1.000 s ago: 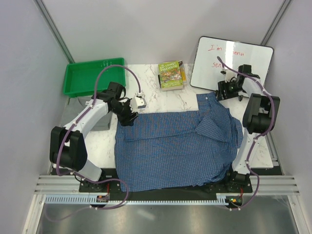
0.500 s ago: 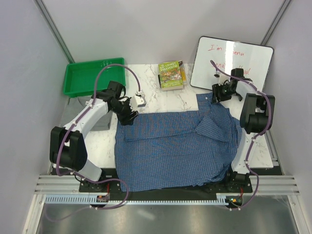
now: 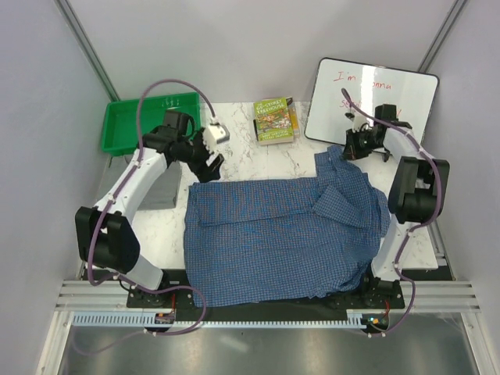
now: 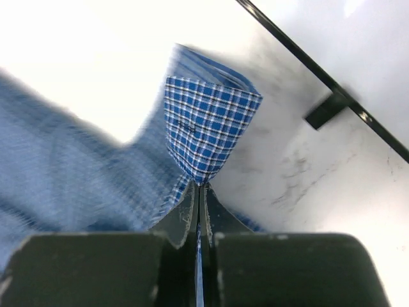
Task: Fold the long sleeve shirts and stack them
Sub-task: Fold the shirt
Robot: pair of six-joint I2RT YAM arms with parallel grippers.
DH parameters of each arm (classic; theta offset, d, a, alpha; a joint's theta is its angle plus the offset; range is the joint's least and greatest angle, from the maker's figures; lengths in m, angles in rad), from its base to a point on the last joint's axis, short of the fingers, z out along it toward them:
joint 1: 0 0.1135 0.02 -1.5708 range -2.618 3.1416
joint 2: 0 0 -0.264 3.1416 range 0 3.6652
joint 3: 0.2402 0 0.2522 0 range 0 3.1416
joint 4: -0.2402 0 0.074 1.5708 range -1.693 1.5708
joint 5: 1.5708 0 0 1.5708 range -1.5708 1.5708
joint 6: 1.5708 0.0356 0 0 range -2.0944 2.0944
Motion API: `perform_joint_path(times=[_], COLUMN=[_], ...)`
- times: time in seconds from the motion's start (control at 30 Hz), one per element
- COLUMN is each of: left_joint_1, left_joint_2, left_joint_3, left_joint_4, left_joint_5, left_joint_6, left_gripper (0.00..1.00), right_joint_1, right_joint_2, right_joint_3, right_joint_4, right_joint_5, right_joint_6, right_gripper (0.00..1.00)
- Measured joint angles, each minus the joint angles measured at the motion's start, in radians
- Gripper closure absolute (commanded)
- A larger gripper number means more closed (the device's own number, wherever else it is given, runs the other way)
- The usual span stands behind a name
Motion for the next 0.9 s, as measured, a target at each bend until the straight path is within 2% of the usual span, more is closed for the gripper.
perform_joint_path(times=[0.23,0.37,0.47,0.53,0.73,0.9], left_joint_1=[0.026,0.004,-0.017,-0.055,-0.295,-0.415], left_joint_2=[-0.002,-0.020,-0.066,-0.108,-0.215,-0.217], left_joint_3=[0.236,0.249,0.166,0.083,-0.266,-0.330], left_joint_4=[0.134,0.271,0.359,0.394,0.620,0.698], left_joint_5=[0.198,0.350,0.473,0.496,0.432,0.333], left_joint_6=[-0.187,-0.231,-0.181,-0.113,0.016,0.007], left_gripper=[0.01,0.00,0.00,0.00,0.00,0.00], right_joint_1=[0.088,0.177,0.250,0.298,0.449,0.491], right_joint_2=[-0.333,-0.526,-0.669,-0.753,-0.906,-0.919], right_joint_3=[-0.004,-0.042,-0.118,-0.176,-0.287,-0.322], right_joint_4=[-0.111,-0.166,-0.211,-0.234,-0.263,-0.230], right_joint_5=[-0.144,-0.185,-0.172,-0.145,-0.051,-0.021], right_joint_6=[-0.075,-0.149,-0.214,-0.255,-0.315,-0.317], right_gripper=[1.00,1.00,1.00,1.00,1.00,1.00])
